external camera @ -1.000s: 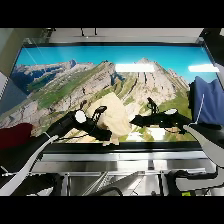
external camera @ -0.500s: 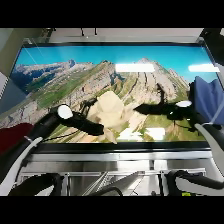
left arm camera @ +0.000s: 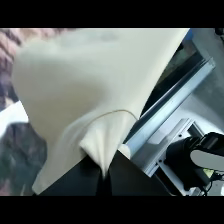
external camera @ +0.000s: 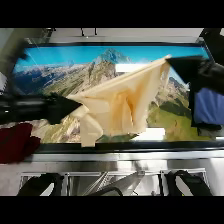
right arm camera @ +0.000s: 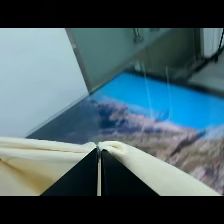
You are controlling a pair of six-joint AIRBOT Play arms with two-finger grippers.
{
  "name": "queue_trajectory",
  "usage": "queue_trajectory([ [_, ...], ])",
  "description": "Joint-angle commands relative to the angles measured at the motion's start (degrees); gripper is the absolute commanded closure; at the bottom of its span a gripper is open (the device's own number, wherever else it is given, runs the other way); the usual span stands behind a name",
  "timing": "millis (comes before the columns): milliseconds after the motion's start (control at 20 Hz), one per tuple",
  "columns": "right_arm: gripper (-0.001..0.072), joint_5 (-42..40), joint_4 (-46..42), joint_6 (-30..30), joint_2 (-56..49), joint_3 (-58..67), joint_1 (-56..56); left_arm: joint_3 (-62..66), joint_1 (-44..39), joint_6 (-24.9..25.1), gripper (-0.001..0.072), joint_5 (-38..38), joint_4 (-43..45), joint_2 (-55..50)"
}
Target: Fold the shirts.
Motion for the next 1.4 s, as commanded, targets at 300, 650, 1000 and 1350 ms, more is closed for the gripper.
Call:
queue_trajectory([
  [300,0.0689,4.2,-2.4,-3.4,-2.1,11.1,-0.3,34.9,0.4,-3.7,0.0695,-14.1,6.2,-13.5],
  [650,0.0689,8.8,-7.5,-4.8,-29.3,8.5,3.9,21.2,0.5,7.6,0.0695,-6.5,6.3,-34.8],
  [1000,0.0687,-4.1,-3.8,-4.8,-59.0,7.2,9.7,28.8,4.6,7.1,0.0695,-2.4,6.2,-58.2],
  [1350,0.0418,5.0,-4.7,0.1,-53.0,7.2,-1.2,32.5,11.3,-0.9,0.0027,-18.7,6.2,-62.1],
])
